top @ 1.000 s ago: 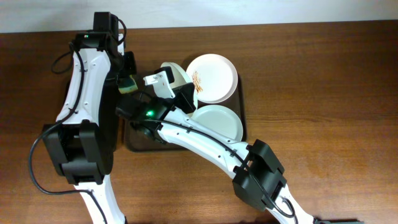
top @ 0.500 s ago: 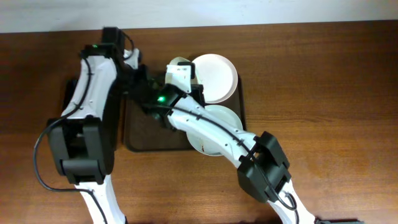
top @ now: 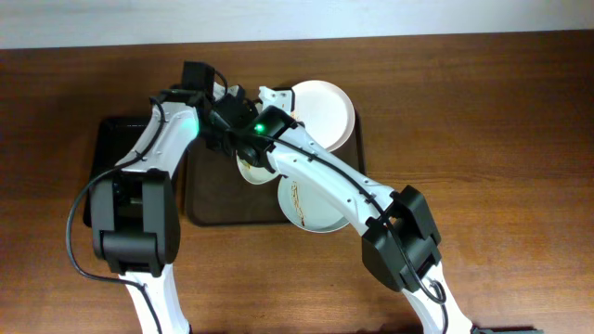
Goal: Clean dirty plates on tray and stack at the side
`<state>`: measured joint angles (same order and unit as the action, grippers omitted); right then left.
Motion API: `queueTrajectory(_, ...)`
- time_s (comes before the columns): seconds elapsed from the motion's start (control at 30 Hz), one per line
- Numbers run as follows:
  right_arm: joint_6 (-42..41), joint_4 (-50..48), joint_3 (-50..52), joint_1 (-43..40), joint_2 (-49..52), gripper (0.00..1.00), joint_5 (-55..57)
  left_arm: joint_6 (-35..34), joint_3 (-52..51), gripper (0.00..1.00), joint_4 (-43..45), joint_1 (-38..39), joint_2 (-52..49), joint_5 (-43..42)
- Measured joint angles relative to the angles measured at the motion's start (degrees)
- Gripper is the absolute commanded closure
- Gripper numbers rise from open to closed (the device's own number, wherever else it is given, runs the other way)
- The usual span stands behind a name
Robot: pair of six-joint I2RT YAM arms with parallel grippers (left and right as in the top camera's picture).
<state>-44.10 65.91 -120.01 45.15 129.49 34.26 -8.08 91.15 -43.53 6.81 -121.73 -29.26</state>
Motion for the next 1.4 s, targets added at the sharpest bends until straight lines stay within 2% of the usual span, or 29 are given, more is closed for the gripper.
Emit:
queueTrajectory(0.27,1.9,-0.9,0.0,-0.8,0.0,0.96,0.1,0.2,-8.7,0.99,9.8,-0.1,1.8,-0.9)
queueTrajectory(0.53,2.4,-1.7,0.0,-1.2,-0.3,0.96,-1.2,0.2,-9.2,0.99,10.7,4.7,2.7,18.4)
queueTrajectory(0.8,1.3,-2.1,-0.2,-1.9,-1.2,0.96,-3.8,-0.6,-10.5,0.99,21.0,9.6,2.2,38.0)
queueTrajectory(1.03,1.3,-2.1,-0.2,-1.9,-1.3,0.96,-4.0,-2.1,-10.5,0.99,21.2,9.7,2.1,47.6)
queueTrajectory(1.2,1.3,-1.8,-0.2,-2.2,-1.3,0.96,-5.1,-2.1,-9.9,0.99,18.5,9.7,2.2,48.9)
queueTrajectory(1.27,2.1,-1.7,-0.2,-3.0,-1.3,0.92,-8.2,-2.1,-9.8,0.99,16.6,9.7,2.4,48.7)
queueTrajectory(1.4,6.7,-3.0,-0.2,-6.4,-1.3,0.72,-19.6,-2.3,-9.4,0.99,12.5,8.9,3.0,44.9)
